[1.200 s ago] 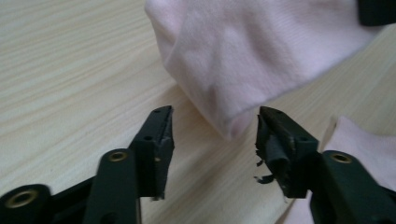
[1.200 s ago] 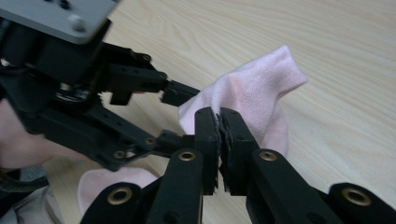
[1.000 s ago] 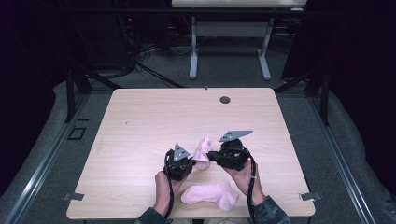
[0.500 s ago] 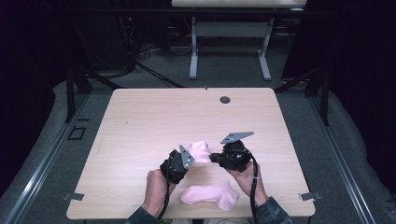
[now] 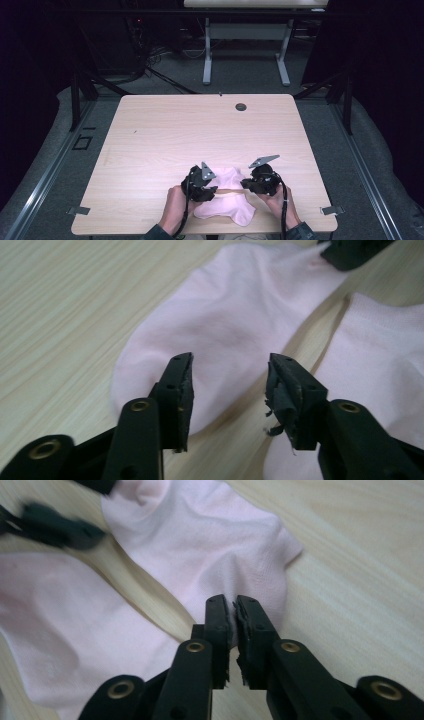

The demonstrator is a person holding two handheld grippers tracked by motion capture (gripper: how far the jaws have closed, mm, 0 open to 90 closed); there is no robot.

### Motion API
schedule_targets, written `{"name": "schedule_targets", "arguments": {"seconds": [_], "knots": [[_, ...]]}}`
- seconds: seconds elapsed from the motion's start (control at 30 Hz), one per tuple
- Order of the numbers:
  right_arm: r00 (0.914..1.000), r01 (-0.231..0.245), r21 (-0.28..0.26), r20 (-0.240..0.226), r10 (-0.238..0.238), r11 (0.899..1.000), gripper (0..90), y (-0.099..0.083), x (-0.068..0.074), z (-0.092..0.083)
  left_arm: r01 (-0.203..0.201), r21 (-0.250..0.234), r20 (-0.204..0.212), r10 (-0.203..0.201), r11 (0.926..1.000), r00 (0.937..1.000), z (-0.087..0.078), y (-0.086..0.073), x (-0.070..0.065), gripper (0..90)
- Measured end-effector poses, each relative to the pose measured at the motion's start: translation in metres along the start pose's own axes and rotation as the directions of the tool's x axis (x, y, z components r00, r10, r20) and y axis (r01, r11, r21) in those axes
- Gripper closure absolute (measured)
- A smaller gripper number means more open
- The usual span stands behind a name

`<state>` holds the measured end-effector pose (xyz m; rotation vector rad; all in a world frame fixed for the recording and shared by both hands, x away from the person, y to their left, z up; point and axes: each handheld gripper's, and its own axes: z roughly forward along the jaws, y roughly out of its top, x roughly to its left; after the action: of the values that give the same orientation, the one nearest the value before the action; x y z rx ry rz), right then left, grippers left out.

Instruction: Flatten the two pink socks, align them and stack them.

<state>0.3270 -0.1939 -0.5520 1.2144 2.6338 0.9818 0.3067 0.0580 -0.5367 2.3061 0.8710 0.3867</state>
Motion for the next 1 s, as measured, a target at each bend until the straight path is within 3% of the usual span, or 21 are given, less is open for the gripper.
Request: {"name": "schedule_targets", "arguments": {"seconds": [0.07,0.1,0.17,0.23,0.33,0.37,0.43,0.63,0.77,0.8,0.83,1.0], "knots": [[1.0000,0.002,-0.005,-0.005,-0.002,1.000,70.1,-0.001,-0.001,-0.001,0.033,-0.027,-0.018,-0.034,0.9991,0.9993,-0.010,-0.002,0.009,43.2],[0.9999,-0.013,-0.040,-0.009,0.012,0.999,64.7,-0.001,-0.004,-0.006,0.048,-0.035,-0.028,-0.049,0.9983,0.9984,-0.013,-0.003,0.014,42.1],[0.9998,-0.019,-0.054,-0.010,0.018,0.998,63.8,0.000,-0.005,-0.010,0.081,-0.040,-0.057,-0.083,0.9959,0.9949,-0.016,-0.005,0.024,41.9],[0.9968,-0.069,-0.096,0.034,0.073,0.993,61.3,0.004,-0.009,-0.017,0.112,-0.040,-0.088,-0.115,0.9929,0.9894,-0.015,-0.005,0.035,40.4],[0.9951,-0.074,-0.097,0.059,0.079,0.993,60.7,0.007,-0.012,-0.018,0.124,-0.034,-0.101,-0.127,0.9917,0.9867,-0.010,-0.003,0.040,40.4],[0.9925,-0.076,-0.076,0.090,0.083,0.994,60.7,0.010,-0.012,-0.013,0.134,-0.013,-0.090,-0.135,0.9909,0.9868,-0.003,-0.002,0.044,42.3],[0.9908,-0.076,-0.046,0.109,0.080,0.996,61.1,0.012,-0.012,-0.006,0.143,0.006,-0.088,-0.142,0.9897,0.9859,0.005,-0.001,0.045,46.1],[0.9893,-0.081,0.001,0.122,0.080,0.997,63.8,0.012,-0.013,0.011,0.154,0.047,-0.061,-0.151,0.9869,0.9866,0.019,-0.001,0.049,55.6],[0.9877,-0.079,-0.007,0.135,0.079,0.997,66.3,0.012,-0.012,0.018,0.161,0.084,-0.040,-0.158,0.9834,0.9867,0.030,-0.004,0.053,61.9],[0.9877,-0.079,-0.007,0.135,0.079,0.997,66.3,0.012,-0.012,0.018,0.161,0.084,-0.040,-0.158,0.9834,0.9867,0.030,-0.004,0.053,63.1],[0.9888,-0.068,0.027,0.135,0.064,0.997,66.9,0.012,-0.013,0.018,0.163,0.089,-0.040,-0.160,0.9825,0.9863,0.032,-0.006,0.053,64.8],[0.9884,-0.046,0.016,0.146,0.043,0.999,69.8,0.011,-0.011,0.020,0.158,0.099,-0.032,-0.155,0.9825,0.9873,0.033,-0.007,0.054,68.2]]}}
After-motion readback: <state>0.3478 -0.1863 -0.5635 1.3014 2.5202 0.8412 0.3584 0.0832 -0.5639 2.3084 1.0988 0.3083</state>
